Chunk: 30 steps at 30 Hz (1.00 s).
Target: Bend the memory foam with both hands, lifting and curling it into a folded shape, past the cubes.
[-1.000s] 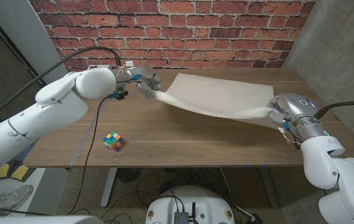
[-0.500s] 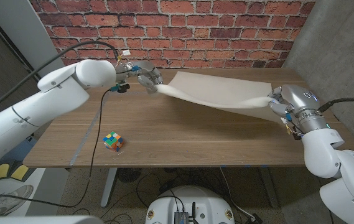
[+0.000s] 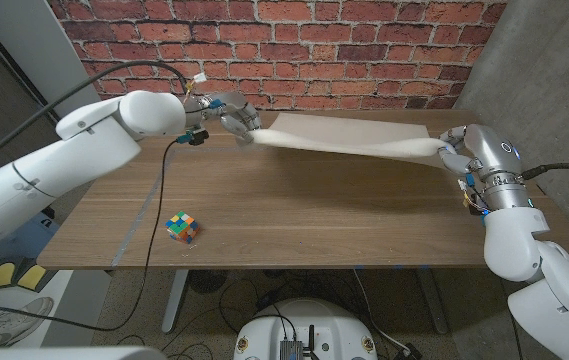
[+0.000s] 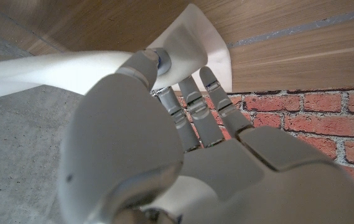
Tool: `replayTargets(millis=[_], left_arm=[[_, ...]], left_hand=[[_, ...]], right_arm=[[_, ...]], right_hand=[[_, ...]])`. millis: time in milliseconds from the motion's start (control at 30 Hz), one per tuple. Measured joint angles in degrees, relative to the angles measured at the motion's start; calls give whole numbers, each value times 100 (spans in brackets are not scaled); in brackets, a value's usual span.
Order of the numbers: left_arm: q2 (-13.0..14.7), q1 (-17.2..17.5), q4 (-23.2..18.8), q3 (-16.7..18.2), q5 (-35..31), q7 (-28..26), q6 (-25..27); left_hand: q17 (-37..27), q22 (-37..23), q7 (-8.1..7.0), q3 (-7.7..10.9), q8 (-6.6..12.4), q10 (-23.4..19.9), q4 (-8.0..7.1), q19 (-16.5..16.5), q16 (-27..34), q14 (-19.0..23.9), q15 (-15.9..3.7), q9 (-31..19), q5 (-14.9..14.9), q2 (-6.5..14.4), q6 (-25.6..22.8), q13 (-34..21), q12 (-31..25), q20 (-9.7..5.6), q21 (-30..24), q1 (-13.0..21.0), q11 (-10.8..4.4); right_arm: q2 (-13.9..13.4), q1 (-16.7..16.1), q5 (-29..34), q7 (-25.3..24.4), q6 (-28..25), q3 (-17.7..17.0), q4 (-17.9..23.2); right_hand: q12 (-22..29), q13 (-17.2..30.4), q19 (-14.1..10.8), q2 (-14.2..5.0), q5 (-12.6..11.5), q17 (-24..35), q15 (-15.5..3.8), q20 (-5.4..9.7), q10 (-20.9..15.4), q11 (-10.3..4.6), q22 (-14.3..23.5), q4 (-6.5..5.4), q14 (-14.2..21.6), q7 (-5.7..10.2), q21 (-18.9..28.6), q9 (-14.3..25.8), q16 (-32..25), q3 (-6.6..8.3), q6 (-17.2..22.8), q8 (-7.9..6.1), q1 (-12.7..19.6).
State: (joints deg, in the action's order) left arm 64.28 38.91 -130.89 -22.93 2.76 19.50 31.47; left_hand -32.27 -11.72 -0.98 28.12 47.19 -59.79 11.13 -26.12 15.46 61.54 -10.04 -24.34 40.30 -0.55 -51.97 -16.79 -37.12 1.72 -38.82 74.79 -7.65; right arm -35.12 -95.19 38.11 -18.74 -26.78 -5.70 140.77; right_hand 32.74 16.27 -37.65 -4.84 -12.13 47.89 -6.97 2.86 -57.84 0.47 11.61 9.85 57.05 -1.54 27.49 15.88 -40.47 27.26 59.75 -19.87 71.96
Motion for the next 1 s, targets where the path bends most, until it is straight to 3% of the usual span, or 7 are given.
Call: replayTargets(millis=[100,133,367,667,1000], left_arm=[[151,132,-151,79,0,0,0],[229,216,-228,129,19,-313,-3],[570,684,-550,448,66,-690,-157],[1027,1564,-862,1070,266,-1051,-525],[1244,2464,-990,1793,430,-1221,-974]], left_hand=[[-31,0,0,0,0,5,0,38,-21,-11,-11,43,0,0,0,0,2,-20,0,0,5],[-40,0,0,0,-1,9,0,58,-21,-11,-11,51,0,0,0,0,16,-40,0,-1,9],[-80,0,0,17,-5,10,17,57,-60,-11,-11,140,-1,33,0,-113,67,-39,-61,-35,10],[-80,-1,0,40,-44,21,40,56,-65,-11,-11,218,-2,35,0,-121,84,-40,-127,-41,21],[-116,28,0,64,-40,30,64,56,-110,-8,-13,216,-2,-19,0,-122,64,-40,-171,-94,30]], right_arm=[[0,0,-45,-177,102,0,0],[151,-248,-68,-244,154,-115,-25],[317,-619,-165,-490,404,-313,-30],[567,-1067,-92,-686,485,-506,53],[932,-1570,2,-900,631,-693,150]], right_hand=[[-1,0,0,0,0,20,0,0,0,0,0,0,0,0,0,0,1,0,0,0,0],[-2,0,0,0,0,25,0,0,0,0,0,0,0,0,0,0,1,0,0,0,0],[-25,58,65,0,0,108,-26,23,2,3,0,-25,-26,33,27,-21,9,24,-32,40,0],[-80,248,124,-1,1,148,-43,21,10,11,-1,-50,-44,64,26,-25,45,47,-63,44,-2],[-111,249,154,-17,22,161,-43,-10,19,19,-1,-43,-43,95,48,-47,56,60,-93,84,-20]])
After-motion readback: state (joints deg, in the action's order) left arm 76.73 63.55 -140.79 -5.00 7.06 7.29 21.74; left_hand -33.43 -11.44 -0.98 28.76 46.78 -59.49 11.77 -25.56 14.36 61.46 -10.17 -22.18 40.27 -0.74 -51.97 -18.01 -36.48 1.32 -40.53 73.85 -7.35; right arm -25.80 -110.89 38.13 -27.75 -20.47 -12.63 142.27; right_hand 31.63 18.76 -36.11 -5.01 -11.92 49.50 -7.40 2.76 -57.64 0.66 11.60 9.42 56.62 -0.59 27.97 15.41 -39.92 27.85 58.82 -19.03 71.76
